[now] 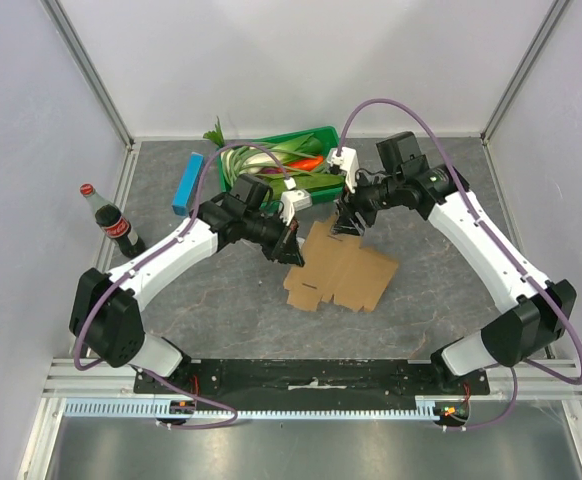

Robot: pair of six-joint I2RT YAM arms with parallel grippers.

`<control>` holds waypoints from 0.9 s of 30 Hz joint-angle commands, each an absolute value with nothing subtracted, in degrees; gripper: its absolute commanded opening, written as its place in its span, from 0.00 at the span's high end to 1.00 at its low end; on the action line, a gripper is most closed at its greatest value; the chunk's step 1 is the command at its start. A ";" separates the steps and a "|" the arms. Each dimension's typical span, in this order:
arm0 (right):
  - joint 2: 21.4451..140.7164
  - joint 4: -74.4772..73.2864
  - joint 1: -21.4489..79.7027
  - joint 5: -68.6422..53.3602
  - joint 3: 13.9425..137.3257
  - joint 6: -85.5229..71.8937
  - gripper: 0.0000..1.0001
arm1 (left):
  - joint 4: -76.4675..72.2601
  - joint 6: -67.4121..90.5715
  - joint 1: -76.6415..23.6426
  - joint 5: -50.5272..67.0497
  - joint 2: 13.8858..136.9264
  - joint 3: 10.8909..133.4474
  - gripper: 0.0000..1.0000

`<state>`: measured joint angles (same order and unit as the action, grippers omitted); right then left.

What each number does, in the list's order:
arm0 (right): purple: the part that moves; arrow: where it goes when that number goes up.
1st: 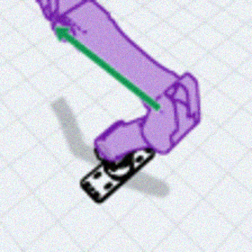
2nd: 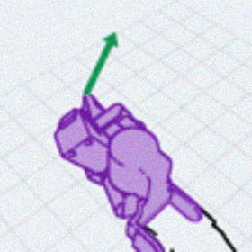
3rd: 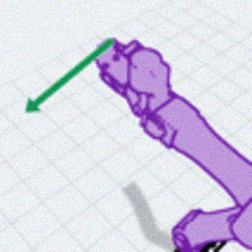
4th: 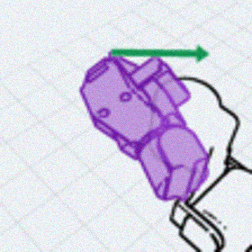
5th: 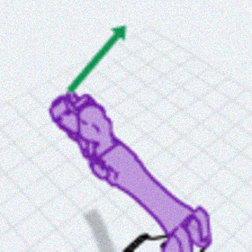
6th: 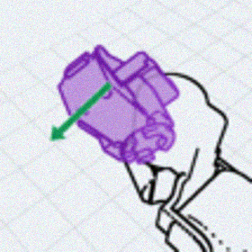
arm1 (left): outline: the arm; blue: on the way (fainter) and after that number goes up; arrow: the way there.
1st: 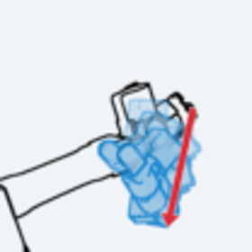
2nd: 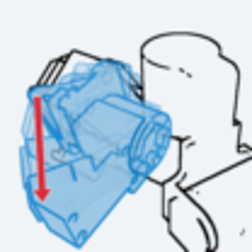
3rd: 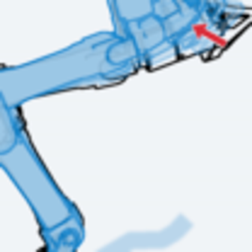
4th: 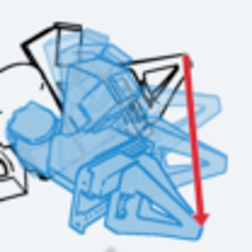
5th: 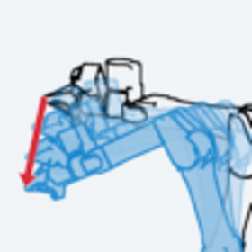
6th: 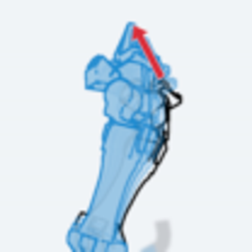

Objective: Fold the paper box

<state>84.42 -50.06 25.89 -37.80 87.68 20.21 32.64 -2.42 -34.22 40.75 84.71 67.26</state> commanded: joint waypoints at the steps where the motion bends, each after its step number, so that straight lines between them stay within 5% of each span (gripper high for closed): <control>1: 84.90 -52.21 25.84 -46.84 86.66 23.64 0.44 | 32.78 -7.47 -34.72 46.76 83.59 66.89 0.98; 11: 84.11 -48.53 25.75 -51.15 81.74 22.68 0.81 | 29.62 -8.26 -34.72 46.85 77.52 64.51 0.98; 12: 83.50 -47.21 25.66 -50.80 80.78 21.46 0.99 | 29.01 -6.43 -34.72 45.80 76.82 64.51 0.94; 14: 81.92 -39.61 24.44 -48.97 78.76 13.15 1.00 | 26.90 -3.44 -32.54 41.75 74.81 64.51 0.76; 15: 79.65 -36.24 23.56 -48.26 75.62 8.66 1.00 | 25.07 1.18 -30.87 43.49 73.84 62.95 0.44; 17: 77.01 -28.61 20.24 -46.07 72.52 -0.91 1.00 | 16.73 5.43 -25.35 46.31 69.64 60.22 0.08; 27: 52.59 3.93 13.18 -31.03 45.48 -44.95 1.00 | -4.21 24.24 -18.11 45.79 63.19 49.84 0.03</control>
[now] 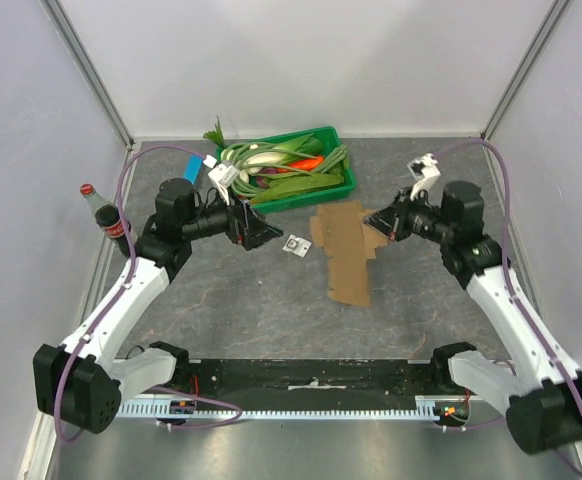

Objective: Fold the paper box

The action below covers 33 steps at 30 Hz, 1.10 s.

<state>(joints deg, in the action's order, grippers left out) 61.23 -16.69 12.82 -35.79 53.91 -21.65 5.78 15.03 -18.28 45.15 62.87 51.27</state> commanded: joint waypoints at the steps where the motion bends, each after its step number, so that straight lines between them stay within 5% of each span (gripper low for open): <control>1: 50.91 4.91 13.01 -29.11 44.31 -46.30 1.00 | -4.83 24.69 -18.11 46.40 63.63 49.75 0.03; 11: 43.68 19.84 13.10 -31.37 37.10 -60.45 1.00 | -9.58 30.59 -18.11 51.94 67.33 48.69 0.11; 24: 42.01 29.26 13.10 -38.14 34.28 -67.93 1.00 | -21.60 39.27 -17.67 60.90 70.31 46.76 0.09; 29: 41.92 34.10 13.10 -40.07 32.08 -71.46 1.00 | -27.05 43.05 -17.49 63.19 70.58 45.97 0.28; 33: 41.49 28.85 13.09 -40.34 31.81 -66.64 1.00 | -29.88 43.33 -17.14 63.11 69.44 44.82 0.64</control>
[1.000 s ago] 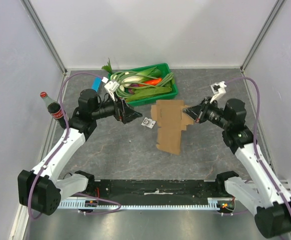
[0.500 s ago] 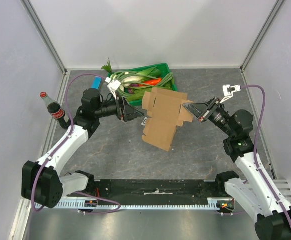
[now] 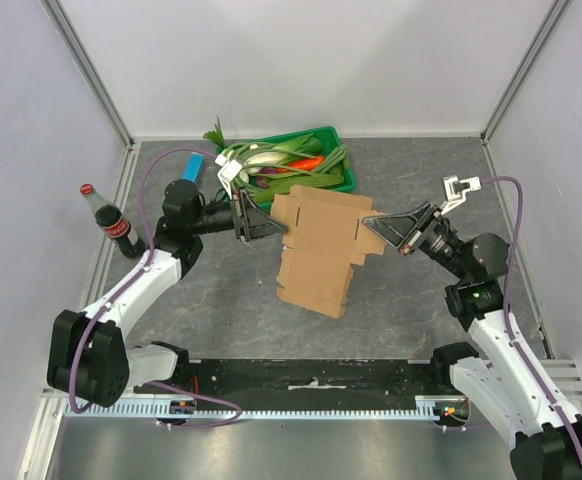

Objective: Fold the paper box

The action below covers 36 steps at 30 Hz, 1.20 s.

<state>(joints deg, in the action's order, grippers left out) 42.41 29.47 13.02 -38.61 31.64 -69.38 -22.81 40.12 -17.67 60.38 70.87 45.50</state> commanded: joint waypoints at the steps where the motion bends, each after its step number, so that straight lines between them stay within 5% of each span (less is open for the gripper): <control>1: 41.31 24.83 13.18 -39.99 32.77 -63.66 1.00 | -28.32 42.63 -17.14 62.93 69.26 44.82 0.73; 3: 41.92 5.35 13.09 -35.89 39.52 -47.52 0.79 | -24.20 38.78 -17.23 61.01 68.65 45.61 0.96; 5: 44.89 -14.65 13.10 -31.05 48.54 -31.47 0.42 | -16.49 33.26 -17.40 58.63 67.51 46.40 0.98; 8: 49.46 -24.05 13.01 -27.24 56.39 -23.31 0.20 | -12.57 30.06 -17.93 57.13 67.24 47.90 0.98; 11: 55.60 -26.36 13.44 -33.47 61.67 -17.07 0.14 | -12.57 29.71 -18.80 57.83 67.67 47.99 0.98; 16: 64.41 -25.93 20.28 -43.49 66.96 -10.12 0.17 | -12.31 29.44 -21.44 62.31 70.04 48.96 0.98; 22: 69.08 -18.73 23.82 -52.37 66.09 -9.23 0.30 | -12.57 28.92 -23.90 66.18 70.66 49.48 0.98; 26: 69.61 -17.22 24.61 -55.64 64.51 -7.66 0.48 | -12.66 28.48 -25.05 67.23 70.93 49.48 0.98; 30: 65.22 -19.68 24.52 -44.77 64.42 -4.05 0.29 | -12.66 28.21 -25.49 67.59 70.84 49.48 0.98; 36: 64.69 -27.67 24.52 -43.07 66.62 6.04 0.26 | -12.83 28.12 -25.75 69.26 70.66 49.66 0.98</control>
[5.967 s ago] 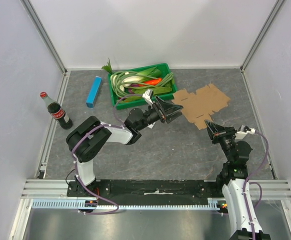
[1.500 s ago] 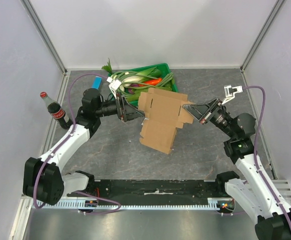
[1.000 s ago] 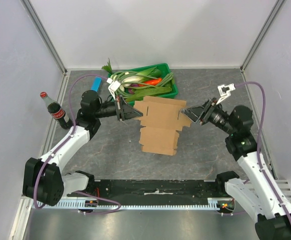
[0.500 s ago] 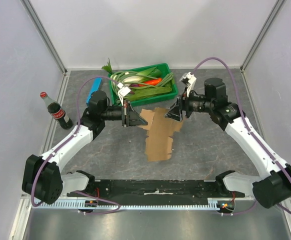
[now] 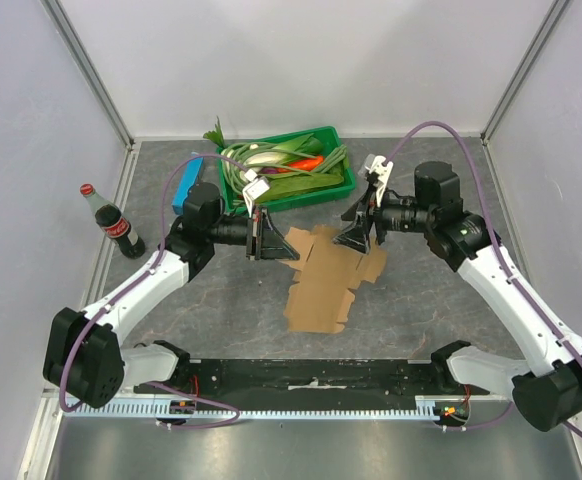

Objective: Fold the paper box

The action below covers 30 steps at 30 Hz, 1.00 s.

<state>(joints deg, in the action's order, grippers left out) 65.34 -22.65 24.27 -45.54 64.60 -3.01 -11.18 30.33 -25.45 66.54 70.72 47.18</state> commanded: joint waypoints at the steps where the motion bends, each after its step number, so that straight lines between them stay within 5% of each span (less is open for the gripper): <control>1: 64.86 -28.99 24.43 -45.59 66.45 7.02 0.27 | -12.83 28.12 -25.93 69.34 70.58 49.66 0.98; 5: 67.41 -29.54 24.61 -60.86 64.78 10.46 0.35 | -13.53 28.47 -26.37 70.22 70.49 49.57 0.98; 14: 68.20 -20.21 24.70 -65.39 61.35 6.06 0.65 | -13.89 28.30 -27.60 71.28 70.14 49.57 0.98; 18: 67.77 -19.95 24.70 -64.96 60.65 4.49 1.00 | -11.35 26.81 -27.60 67.95 68.73 50.01 0.96; 19: 67.07 -18.82 24.70 -63.91 59.69 2.83 1.00 | -9.42 23.94 -27.60 66.20 68.21 50.53 0.89; 20: 66.71 -18.20 24.70 -62.85 59.16 1.59 1.00 | -4.97 22.25 -27.60 61.57 67.42 51.41 0.66; 23: 65.13 -16.96 24.70 -60.03 57.13 -2.02 1.00 | -0.37 18.11 -27.51 53.82 63.82 52.73 0.32; 28: 63.11 -16.61 24.70 -59.41 55.37 -3.07 1.00 | -3.07 22.84 -27.51 52.12 62.22 57.03 0.25; 30: 63.19 -16.44 24.70 -60.90 55.46 -3.25 1.00 | -2.73 22.50 -27.51 51.68 63.54 58.35 0.40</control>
<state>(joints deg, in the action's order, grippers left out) 64.95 -20.10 24.56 -60.05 55.48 -1.30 -2.02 23.18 -27.40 55.24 62.94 53.67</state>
